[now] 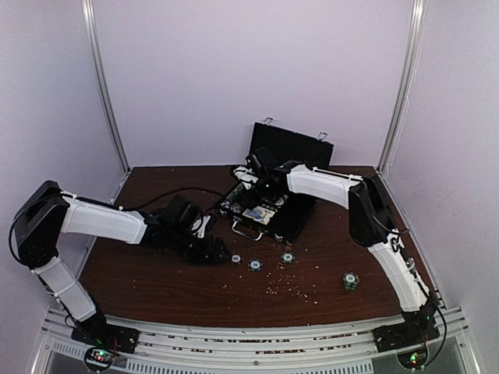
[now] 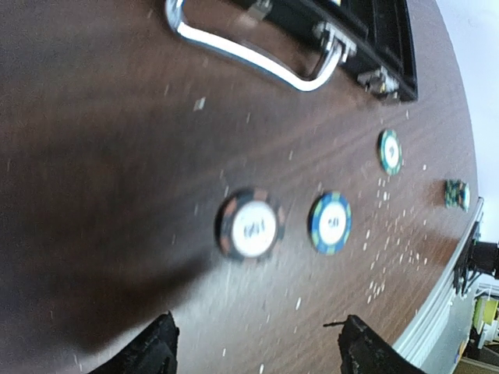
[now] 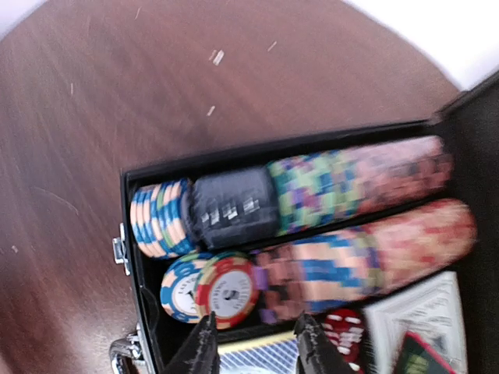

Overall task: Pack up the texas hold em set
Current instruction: Place the poker chip in the slot, then move the poker chip to the corner of the board.

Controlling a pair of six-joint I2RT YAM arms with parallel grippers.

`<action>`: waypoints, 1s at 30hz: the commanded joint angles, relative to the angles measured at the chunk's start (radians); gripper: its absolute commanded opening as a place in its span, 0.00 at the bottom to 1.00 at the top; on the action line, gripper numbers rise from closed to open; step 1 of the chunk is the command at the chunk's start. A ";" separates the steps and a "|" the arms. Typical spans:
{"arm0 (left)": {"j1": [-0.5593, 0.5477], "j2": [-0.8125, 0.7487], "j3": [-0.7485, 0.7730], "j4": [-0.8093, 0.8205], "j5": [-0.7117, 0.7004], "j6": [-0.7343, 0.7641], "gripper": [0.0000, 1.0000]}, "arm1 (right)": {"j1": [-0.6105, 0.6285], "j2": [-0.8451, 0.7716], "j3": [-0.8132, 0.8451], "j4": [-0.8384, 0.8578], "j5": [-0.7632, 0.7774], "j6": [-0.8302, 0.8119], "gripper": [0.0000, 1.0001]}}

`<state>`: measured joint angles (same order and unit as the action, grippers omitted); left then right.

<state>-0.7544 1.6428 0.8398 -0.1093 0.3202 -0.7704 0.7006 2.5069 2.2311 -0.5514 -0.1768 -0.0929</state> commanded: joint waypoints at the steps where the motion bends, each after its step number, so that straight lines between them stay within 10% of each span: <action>1: 0.012 0.095 0.110 0.023 -0.041 0.052 0.72 | -0.038 -0.162 -0.083 0.103 0.044 0.058 0.37; 15: 0.012 0.298 0.261 0.047 -0.055 0.169 0.48 | -0.053 -0.534 -0.689 0.404 -0.038 0.291 0.39; 30: -0.050 0.257 0.079 0.165 0.108 0.164 0.34 | -0.049 -0.691 -0.986 0.533 -0.146 0.466 0.36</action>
<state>-0.7662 1.8977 0.9760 0.0570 0.3691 -0.6243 0.6502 1.8828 1.3125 -0.0834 -0.2787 0.3046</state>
